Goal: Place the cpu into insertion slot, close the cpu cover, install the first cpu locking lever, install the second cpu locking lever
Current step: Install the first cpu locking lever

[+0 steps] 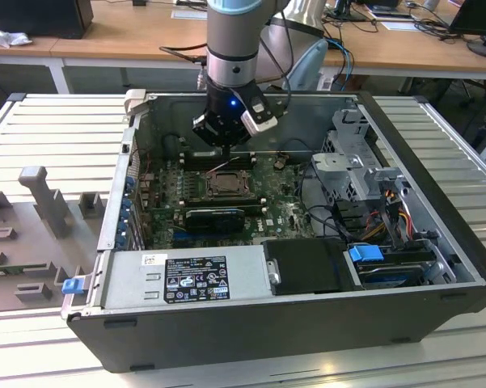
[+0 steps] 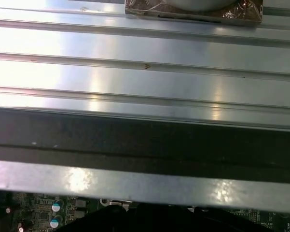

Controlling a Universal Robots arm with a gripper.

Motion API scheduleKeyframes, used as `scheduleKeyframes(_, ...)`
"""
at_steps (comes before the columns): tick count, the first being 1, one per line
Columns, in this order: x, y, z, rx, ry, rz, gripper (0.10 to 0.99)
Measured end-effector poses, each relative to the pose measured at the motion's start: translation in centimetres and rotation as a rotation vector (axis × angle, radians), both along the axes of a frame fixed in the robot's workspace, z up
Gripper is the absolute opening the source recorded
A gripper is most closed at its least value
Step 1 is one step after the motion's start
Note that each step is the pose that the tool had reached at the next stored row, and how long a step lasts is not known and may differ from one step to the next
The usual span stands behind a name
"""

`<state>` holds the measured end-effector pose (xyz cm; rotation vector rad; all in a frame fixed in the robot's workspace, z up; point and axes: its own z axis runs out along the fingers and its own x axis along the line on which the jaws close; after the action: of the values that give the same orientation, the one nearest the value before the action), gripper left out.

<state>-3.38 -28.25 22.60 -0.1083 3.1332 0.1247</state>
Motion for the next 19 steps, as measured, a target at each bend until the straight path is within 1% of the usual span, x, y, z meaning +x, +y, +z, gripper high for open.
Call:
scheduleKeyframes(1,0.06,0.0,-0.17,0.0,-0.0015,0.0,0.106)
scheduleKeyframes(4,0.47,0.01,-0.7,0.0,-0.0016,0.0,0.106)
scheduleKeyframes(10,1.18,0.03,-1.15,0.0,-0.0019,0.0,0.106)
scheduleKeyframes(14,1.3,0.03,-1.52,-0.002,-0.0042,-0.003,0.106)
scheduleKeyframes(19,1.31,0.03,-1.8,-0.002,-0.0049,-0.005,0.106)
